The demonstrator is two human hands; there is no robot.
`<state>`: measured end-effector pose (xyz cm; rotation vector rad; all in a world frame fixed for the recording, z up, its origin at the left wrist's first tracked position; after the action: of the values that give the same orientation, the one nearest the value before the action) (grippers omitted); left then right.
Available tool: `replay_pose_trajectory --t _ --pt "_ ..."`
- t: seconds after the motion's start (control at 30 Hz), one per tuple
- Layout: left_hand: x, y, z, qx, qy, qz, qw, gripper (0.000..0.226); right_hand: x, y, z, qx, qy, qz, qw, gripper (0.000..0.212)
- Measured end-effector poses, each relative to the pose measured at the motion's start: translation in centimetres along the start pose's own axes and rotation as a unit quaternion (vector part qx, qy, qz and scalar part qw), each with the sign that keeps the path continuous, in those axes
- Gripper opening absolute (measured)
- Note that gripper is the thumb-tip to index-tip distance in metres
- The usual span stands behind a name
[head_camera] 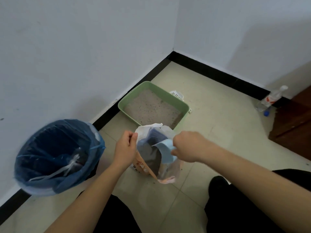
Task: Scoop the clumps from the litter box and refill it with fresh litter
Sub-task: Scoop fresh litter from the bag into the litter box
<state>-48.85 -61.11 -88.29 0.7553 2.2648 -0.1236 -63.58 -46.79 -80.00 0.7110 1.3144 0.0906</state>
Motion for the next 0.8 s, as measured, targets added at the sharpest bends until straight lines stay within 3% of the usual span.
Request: replay_pose_trajectory --t 0.13,0.23,0.43,0.6,0.73,0.8 --pt "0.4 0.7 0.2 0.054 0.002 0.009 0.999 0.020 5.8 -4.6 1.4 -0.004 0.053 0.005 0.999 0.026" --pt "0.4 0.9 0.6 0.074 0.004 0.009 0.997 0.019 8.0 -7.5 1.7 0.032 0.034 0.032 0.998 0.028" --pt "0.3 1.1 0.7 0.071 0.017 -0.001 0.997 0.020 11.4 -11.5 2.6 0.016 0.080 0.065 0.995 0.040" --pt "0.4 1.4 0.6 0.072 0.023 0.005 0.997 0.018 14.4 -11.7 3.3 0.009 0.088 0.134 0.987 0.034" --pt "0.3 1.4 0.7 0.071 0.023 -0.001 0.997 0.019 14.3 -12.6 2.2 0.050 0.031 0.059 0.997 0.042" --pt "0.3 1.4 0.7 0.069 0.025 -0.004 0.997 0.018 13.3 -11.9 1.6 0.079 0.017 0.063 0.995 0.039"
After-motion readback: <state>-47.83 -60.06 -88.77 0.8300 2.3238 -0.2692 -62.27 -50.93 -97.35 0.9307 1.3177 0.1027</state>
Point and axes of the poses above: each hand's wrist, its own y-axis away from the middle knuckle, its own x-axis out of the palm, z = x × y, the point moved 3 cm from there along -y, towards the middle knuckle, and after that the axes turned 8 degrees about -y, right-handed, at the moved point
